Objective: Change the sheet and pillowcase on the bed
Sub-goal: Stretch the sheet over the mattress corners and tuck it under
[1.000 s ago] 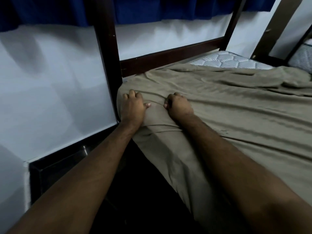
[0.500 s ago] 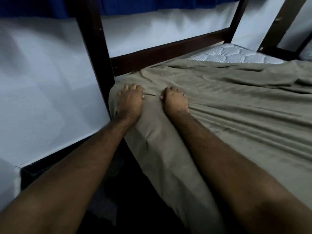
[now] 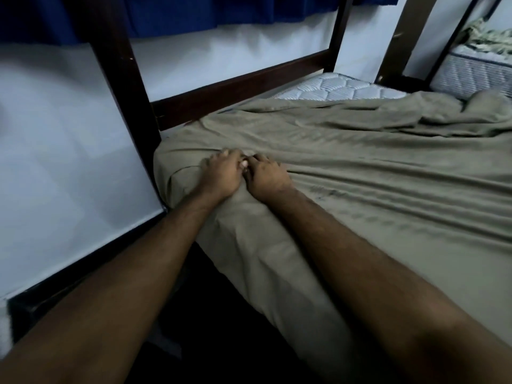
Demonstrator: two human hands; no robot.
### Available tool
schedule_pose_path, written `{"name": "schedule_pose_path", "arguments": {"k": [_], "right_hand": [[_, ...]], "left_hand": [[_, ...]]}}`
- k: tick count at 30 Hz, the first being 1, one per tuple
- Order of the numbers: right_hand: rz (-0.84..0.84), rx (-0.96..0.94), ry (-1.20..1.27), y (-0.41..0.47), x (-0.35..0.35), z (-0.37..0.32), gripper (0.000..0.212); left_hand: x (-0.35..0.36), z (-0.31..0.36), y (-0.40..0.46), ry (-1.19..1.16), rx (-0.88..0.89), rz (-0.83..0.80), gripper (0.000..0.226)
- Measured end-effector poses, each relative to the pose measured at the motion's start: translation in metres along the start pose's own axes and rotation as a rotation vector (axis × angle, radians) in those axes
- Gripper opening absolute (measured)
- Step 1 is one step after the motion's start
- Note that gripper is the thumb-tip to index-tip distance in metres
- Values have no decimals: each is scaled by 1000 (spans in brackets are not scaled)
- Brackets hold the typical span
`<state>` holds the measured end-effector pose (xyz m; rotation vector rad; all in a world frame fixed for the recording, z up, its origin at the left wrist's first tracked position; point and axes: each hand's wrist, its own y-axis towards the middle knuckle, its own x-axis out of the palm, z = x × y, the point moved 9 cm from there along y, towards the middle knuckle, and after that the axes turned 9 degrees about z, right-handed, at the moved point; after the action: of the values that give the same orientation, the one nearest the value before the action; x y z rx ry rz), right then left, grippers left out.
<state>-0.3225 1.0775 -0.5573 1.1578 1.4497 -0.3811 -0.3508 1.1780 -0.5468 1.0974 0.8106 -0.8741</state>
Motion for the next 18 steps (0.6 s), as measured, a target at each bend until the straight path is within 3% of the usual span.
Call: {"name": "schedule_pose_path", "arguments": {"k": [4, 10, 13, 18], "right_hand": [[-63, 77, -115, -31, -14, 40, 51], [-44, 249, -185, -85, -57, 107, 63], [-18, 310, -220, -109, -65, 118, 69], [22, 432, -236, -113, -63, 122, 77]], "left_hand": [[22, 55, -28, -79, 108, -36, 46], [35, 89, -50, 59, 109, -209, 74], [40, 108, -63, 29, 141, -256, 72], [44, 109, -68, 34, 165, -171, 62]]}}
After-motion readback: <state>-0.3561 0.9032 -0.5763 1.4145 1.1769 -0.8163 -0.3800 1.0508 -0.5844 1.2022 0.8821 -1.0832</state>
